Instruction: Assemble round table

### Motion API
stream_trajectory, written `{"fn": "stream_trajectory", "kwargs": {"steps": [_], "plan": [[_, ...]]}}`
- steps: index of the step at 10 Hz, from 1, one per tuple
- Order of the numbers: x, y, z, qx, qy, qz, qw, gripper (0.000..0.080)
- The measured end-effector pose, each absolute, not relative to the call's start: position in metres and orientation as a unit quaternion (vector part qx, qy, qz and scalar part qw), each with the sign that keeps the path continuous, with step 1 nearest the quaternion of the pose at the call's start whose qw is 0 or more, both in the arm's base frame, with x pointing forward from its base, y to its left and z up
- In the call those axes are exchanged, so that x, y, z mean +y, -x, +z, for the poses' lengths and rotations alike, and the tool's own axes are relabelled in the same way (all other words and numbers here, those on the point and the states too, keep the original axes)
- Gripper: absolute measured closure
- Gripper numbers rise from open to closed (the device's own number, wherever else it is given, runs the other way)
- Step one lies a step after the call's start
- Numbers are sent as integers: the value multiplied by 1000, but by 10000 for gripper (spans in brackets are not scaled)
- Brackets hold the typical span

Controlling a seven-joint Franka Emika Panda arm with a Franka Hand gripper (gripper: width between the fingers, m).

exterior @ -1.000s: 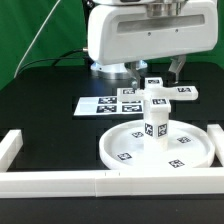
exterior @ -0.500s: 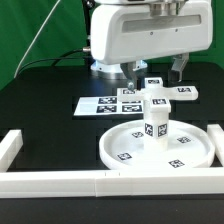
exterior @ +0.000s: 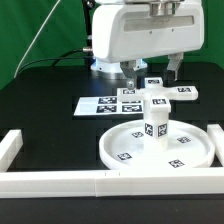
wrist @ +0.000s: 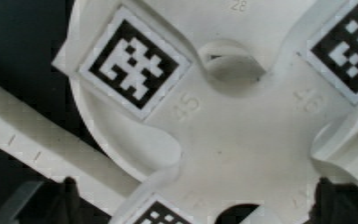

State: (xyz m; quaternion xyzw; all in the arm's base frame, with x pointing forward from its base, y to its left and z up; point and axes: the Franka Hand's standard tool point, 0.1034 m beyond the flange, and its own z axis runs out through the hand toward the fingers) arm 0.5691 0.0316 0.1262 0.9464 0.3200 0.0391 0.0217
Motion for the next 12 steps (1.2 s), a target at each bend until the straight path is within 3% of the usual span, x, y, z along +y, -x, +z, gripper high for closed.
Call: {"fn": "stream_trajectory", "kwargs": {"steps": [2,3,7,9,12], "plan": [[37,-572,125,398,-914,57,46,151],[37,-569,122,434,-898,51,49,151],[35,-566,120,441,-895,42,46,151],[39,-557,121,416,-909,-12,22,151],[42,-559,124,406,-913,-32,18,151]]}}
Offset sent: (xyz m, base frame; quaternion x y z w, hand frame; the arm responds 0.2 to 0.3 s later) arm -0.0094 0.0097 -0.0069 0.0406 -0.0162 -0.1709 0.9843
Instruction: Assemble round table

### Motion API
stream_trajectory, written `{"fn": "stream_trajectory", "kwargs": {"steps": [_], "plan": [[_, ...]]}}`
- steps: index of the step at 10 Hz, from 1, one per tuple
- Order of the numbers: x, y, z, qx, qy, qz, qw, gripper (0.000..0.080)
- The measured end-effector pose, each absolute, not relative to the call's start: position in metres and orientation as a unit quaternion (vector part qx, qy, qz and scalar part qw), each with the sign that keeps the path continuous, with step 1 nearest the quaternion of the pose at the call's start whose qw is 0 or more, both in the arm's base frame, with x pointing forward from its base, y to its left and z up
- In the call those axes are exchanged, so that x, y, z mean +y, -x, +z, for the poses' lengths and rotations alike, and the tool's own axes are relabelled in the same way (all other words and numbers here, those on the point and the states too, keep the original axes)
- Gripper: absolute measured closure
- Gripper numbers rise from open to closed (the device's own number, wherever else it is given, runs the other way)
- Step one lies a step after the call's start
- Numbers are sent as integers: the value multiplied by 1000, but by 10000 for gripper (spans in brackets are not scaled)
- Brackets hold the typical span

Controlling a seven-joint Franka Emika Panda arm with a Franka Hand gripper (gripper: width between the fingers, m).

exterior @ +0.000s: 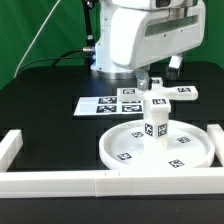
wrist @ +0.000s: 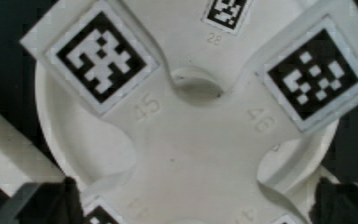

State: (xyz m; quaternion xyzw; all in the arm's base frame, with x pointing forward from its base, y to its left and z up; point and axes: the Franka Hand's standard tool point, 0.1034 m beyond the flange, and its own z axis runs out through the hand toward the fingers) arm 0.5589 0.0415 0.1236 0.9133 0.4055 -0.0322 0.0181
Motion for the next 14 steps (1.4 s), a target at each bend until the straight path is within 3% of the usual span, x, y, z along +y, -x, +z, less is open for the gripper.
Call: {"fn": "stream_trajectory", "kwargs": {"steps": [12,13,14], "plan": [[42,-552,105,385,-922,-46,17,165],[41,-552,105,385,-922,-45,17,336],[42,-552,105,369,-928,-45,18,336]]}}
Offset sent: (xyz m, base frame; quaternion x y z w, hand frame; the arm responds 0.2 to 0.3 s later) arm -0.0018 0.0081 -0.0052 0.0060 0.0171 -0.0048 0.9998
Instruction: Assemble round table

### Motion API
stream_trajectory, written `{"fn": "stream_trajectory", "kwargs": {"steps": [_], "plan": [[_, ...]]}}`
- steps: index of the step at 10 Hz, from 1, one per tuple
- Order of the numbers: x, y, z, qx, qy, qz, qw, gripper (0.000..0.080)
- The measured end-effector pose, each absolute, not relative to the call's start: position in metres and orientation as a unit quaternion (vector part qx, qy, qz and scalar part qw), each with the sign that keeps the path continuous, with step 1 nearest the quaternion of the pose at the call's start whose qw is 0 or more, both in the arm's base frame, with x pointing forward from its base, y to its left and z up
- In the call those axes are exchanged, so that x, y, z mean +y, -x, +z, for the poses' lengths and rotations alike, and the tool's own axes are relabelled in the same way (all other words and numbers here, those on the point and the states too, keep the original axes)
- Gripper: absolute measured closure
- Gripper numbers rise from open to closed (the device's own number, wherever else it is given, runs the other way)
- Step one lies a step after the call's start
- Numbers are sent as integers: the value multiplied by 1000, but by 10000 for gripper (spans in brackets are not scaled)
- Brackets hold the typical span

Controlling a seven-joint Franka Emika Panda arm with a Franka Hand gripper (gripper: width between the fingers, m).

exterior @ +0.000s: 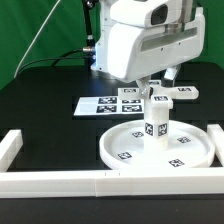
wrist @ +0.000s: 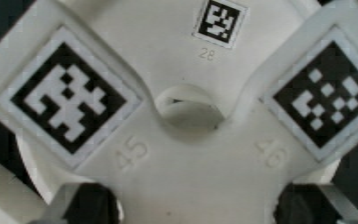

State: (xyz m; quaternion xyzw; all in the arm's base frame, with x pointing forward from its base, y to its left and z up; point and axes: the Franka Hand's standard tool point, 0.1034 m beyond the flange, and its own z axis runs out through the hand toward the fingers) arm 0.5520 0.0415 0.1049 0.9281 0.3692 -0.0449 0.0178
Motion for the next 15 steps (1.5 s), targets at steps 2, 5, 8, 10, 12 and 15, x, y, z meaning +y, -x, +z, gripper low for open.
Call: {"fn": "stream_trajectory", "kwargs": {"steps": [2,5,8,10,12,15], "plan": [[42,-552,105,296,-954,-44,21,365],[38,-558,104,171,-985,-14,21,365],[42,-562,105,19,-1000,14,15,363],[42,-563,104,-86,-996,13,2,363],[42,-564,104,-143,-990,2,-1,363],[42,-564,103,-263,-965,5,-5,363]]}}
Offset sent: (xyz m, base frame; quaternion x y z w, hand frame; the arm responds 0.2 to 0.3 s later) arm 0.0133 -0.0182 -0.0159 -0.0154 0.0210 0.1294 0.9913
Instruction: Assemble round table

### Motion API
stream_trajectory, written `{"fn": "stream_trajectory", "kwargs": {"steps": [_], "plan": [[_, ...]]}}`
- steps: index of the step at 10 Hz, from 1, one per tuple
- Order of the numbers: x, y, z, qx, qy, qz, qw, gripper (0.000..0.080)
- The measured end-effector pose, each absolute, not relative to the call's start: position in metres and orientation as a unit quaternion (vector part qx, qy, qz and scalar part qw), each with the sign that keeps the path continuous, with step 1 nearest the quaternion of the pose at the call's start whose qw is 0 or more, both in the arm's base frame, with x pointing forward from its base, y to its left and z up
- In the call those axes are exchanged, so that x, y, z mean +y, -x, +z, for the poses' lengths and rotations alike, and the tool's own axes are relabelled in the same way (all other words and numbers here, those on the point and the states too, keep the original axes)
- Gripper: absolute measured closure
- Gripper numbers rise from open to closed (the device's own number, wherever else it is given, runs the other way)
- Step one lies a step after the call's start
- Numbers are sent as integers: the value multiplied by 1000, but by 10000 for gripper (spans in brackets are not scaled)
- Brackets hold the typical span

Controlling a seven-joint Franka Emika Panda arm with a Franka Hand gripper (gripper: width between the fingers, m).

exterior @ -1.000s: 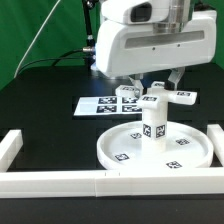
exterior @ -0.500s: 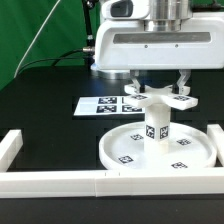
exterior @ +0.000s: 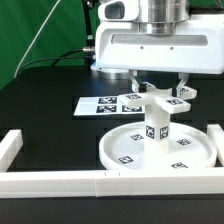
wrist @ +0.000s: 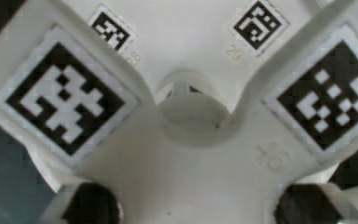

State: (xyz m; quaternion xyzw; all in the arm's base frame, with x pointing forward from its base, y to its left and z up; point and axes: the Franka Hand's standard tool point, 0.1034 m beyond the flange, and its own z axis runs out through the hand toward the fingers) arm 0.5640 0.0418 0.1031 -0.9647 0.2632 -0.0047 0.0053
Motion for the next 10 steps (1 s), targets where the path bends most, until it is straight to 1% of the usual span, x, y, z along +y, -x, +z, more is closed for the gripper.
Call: {"fn": "stream_trajectory", "kwargs": {"steps": [1,5,6,7,8,10], "plan": [[42,-564,103,320,947,-10,6,363],[42,-563,102,583,811,-32,30,363],[42,-563,103,632,773,-31,43,363],[41,-563,103,671,739,-26,58,363],[39,-562,103,688,723,-21,67,361],[40,-562,103,699,711,-19,71,360]]}}
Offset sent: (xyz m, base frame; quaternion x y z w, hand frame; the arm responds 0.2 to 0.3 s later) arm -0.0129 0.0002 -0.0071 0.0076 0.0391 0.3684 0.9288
